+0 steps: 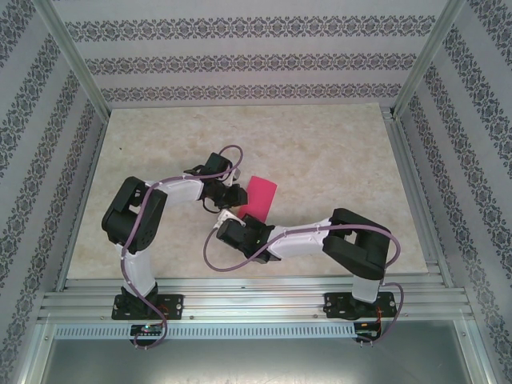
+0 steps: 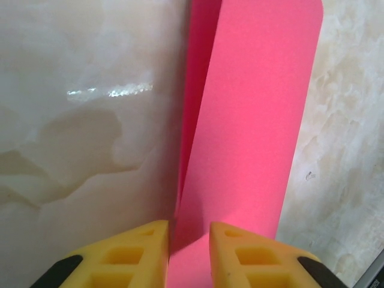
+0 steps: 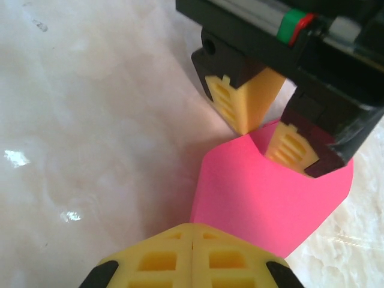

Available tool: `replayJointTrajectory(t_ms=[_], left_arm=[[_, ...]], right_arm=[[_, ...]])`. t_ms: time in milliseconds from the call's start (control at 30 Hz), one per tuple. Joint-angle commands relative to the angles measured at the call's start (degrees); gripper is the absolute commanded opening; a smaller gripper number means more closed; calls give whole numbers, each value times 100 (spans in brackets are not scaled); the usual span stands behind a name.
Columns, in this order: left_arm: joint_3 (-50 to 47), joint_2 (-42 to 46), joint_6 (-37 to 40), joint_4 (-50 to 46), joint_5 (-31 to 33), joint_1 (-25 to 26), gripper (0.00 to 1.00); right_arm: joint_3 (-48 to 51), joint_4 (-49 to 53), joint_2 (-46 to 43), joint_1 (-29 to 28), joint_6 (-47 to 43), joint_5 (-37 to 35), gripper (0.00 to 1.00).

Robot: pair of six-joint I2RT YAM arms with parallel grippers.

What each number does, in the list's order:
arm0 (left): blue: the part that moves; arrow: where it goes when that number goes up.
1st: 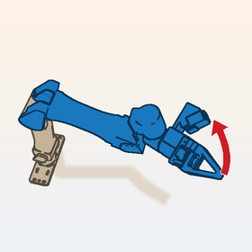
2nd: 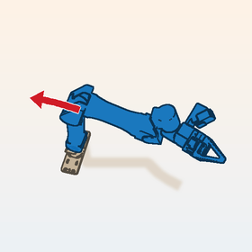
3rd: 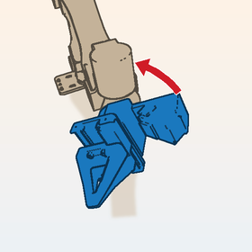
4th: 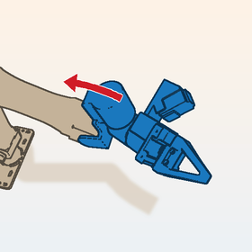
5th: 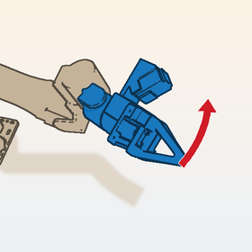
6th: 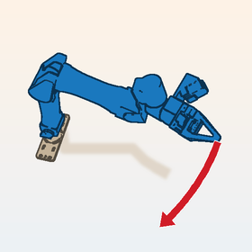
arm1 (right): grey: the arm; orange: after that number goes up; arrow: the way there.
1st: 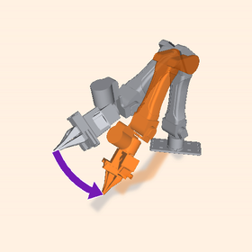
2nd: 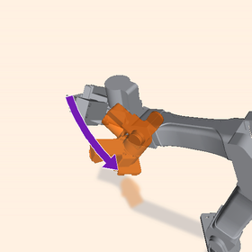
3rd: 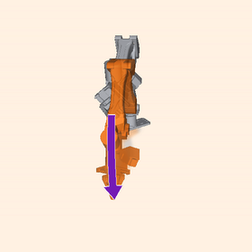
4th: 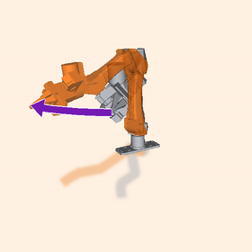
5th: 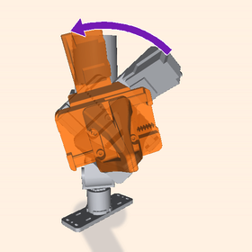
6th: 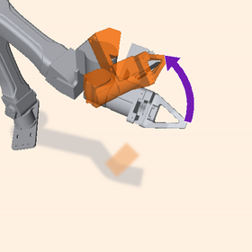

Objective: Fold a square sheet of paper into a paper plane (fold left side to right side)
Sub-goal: Third fold the triangle at the center of the table.

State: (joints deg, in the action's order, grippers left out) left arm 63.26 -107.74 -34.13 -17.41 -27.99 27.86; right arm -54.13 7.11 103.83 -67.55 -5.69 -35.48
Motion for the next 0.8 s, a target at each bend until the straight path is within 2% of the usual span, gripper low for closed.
replayJointTrajectory(t_ms=[0, 100, 233, 367, 567, 767], left_arm=[[166, 432, 276, -294, 10, -84, 32], [272, 715, 475, -616, 109, -237, 48], [596, 974, 771, -1068, 435, -325, 54], [924, 660, 753, -785, -175, -274, 51], [1733, -507, 837, -772, -661, 55, 46], [2448, -1326, 989, -1248, -317, 278, 44]], right_arm=[[204, -155, -396, 113, 142, 490, 0], [340, -213, -605, 247, 239, 916, 0], [453, -251, -757, 448, 335, 1428, 0], [456, -237, -794, 533, 359, 1636, 0], [472, -259, -742, 594, 416, 1782, 0], [483, -264, -764, 688, 485, 1924, 0]])
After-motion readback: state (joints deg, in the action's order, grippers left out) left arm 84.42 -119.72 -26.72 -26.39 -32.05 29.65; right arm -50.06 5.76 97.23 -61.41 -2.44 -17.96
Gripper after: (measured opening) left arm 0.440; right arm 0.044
